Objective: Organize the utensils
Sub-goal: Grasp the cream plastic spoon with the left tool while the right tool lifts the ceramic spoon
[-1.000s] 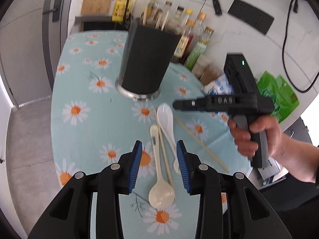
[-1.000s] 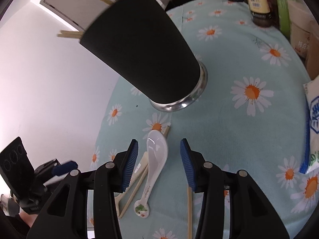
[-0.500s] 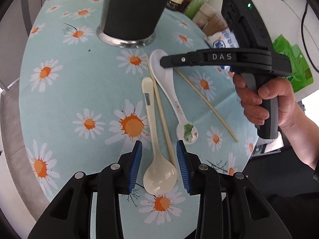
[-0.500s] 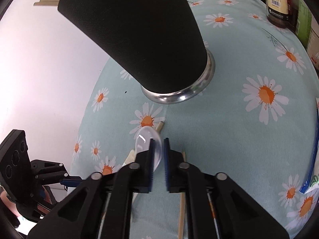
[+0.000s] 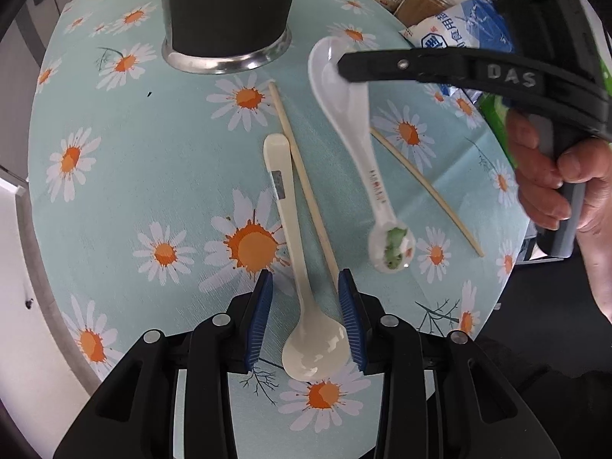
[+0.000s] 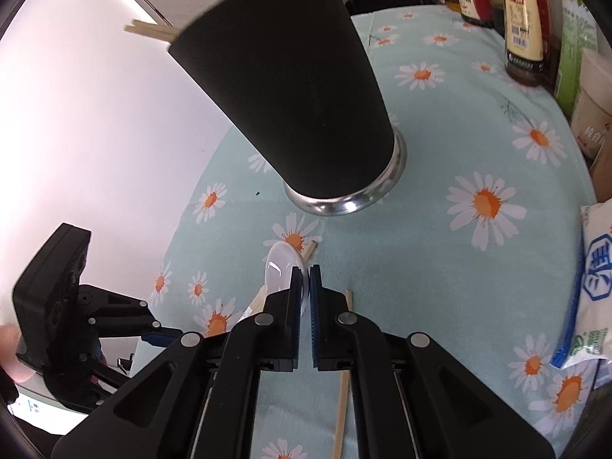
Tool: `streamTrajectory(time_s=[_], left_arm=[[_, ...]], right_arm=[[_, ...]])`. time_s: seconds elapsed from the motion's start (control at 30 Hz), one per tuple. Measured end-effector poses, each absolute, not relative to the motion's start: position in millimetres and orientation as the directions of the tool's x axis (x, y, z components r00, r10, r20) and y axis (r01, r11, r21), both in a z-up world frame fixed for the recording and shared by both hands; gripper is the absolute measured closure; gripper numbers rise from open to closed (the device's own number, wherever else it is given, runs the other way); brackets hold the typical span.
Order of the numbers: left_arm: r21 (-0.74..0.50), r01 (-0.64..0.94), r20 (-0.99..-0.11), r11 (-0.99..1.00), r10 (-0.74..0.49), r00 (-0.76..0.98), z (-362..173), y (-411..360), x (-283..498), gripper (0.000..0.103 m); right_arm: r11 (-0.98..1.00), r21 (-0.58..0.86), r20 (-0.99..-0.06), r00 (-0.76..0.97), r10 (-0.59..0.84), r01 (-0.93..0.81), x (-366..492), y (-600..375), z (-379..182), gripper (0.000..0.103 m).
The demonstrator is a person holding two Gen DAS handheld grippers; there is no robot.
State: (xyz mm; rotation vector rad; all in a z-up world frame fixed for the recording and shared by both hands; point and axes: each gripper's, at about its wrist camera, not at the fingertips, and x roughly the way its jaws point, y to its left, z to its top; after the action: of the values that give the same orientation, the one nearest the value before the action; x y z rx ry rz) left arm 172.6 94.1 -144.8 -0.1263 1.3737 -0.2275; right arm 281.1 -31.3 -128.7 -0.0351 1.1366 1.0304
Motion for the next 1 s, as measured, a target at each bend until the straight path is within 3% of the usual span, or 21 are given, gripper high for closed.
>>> streamTrajectory(time_s=[0.43, 0.7, 1.0], left_arm=[[-0.207, 0.042, -0.970, 0.977, -0.211, 0.120, -148.6, 102.3, 189.7, 0.096], [-0.237, 0.014, -0.959, 0.971, -0.237, 0.154, -144.5, 113.0, 184.5, 0.097], [-0.356, -0.062, -0.885, 0.932, -0.315, 0.343, -119.0, 152.6, 153.2, 0.097]], right_arm=[[0.571, 0.430, -0.721, 0.114, 0.683, -0.699, 266.4, -57.1, -89.8, 0.098], [0.568, 0.421, -0.709, 0.134, 0.692, -0.708, 258.3, -60.2, -80.4, 0.098], [0.555, 0.419, -0.689, 0.147, 0.710, -0.719, 255.2, -60.1, -67.2, 0.098]])
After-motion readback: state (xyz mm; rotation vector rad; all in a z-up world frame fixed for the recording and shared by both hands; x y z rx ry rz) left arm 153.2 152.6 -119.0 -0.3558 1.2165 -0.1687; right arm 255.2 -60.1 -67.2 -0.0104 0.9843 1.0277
